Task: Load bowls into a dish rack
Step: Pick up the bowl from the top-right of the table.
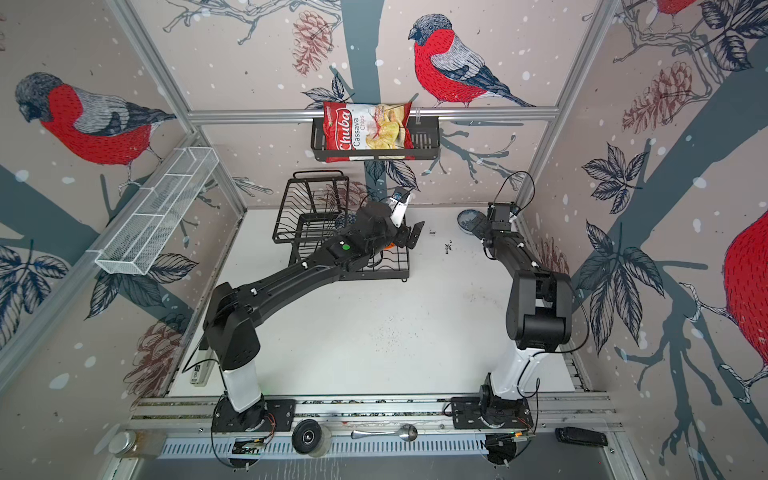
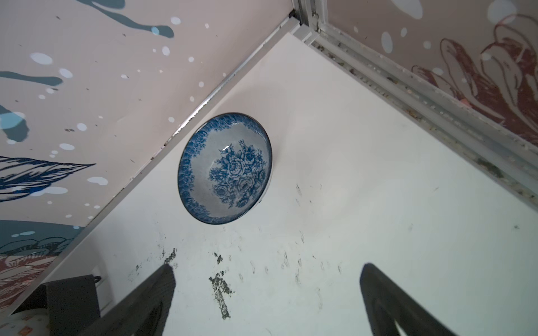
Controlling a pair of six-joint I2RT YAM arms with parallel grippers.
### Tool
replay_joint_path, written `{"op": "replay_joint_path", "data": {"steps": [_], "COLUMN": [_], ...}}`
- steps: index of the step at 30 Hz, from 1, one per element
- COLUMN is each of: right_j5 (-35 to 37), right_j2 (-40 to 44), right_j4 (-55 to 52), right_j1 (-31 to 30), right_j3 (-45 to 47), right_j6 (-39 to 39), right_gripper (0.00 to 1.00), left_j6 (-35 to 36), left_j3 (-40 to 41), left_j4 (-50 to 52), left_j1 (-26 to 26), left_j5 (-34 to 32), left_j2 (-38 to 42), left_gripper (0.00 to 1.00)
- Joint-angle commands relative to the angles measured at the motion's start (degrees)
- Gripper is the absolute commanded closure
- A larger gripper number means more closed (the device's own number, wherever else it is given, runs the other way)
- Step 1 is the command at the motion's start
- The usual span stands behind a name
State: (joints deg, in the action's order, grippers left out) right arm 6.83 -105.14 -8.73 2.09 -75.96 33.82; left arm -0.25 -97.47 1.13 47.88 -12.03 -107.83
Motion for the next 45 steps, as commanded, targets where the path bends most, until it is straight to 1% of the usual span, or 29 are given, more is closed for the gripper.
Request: {"op": "replay_joint_path", "data": {"steps": [1,8,13,23,28,33,41,45], "right_j5": [-1.97,-4.60,-6.52,-5.80,-5.15,-4.73,-5.94,-5.86], "right_j2": [-3.61,-11.77,-16.23,-23.35,-25.89,-26.25,-26.48,-25.59], "right_j4": [-0.67,-2.29,-2.58,-5.69,-7.69,-7.44,-7.09,-6.74], "right_j1": [1.28,2.81,2.97,2.98,3.01,2.92,2.70,2.28], "right_j3": [-3.28,-11.02,-15.30,-22.19,-25.42,-25.46,-25.16,-24.08], "right_j6": [-2.02,-3.40,-3.48,-4.68,-5.45,-5.52,-5.59,-5.57], "right_gripper": [0.02,0.06,0.09,0.22,0.35,0.50,0.74,0.82], "left_j6": [-0.60,0.12,0.56,0.95,0.95,0.28,-1.48,-2.18], "left_j3": [-2.12,-5.29,-5.91,-5.48,-4.28,-2.95,-2.23,-0.78], "left_j4": [0.37,0.11,-0.24,-0.74,-1.07,-1.65,-0.89,-1.33], "left_j1": [0.09,0.11,0.09,-0.15,-0.43,-0.81,-0.98,-0.98], "left_j5": [0.78,1.44,1.46,1.83,1.80,2.31,3.42,3.55], "left_j2": [-2.00,-6.78,-8.48,-9.49,-9.24,-8.47,-7.33,-6.20], "left_gripper": [0.02,0.02,0.02,0.02,0.02,0.02,0.02,0.02]}}
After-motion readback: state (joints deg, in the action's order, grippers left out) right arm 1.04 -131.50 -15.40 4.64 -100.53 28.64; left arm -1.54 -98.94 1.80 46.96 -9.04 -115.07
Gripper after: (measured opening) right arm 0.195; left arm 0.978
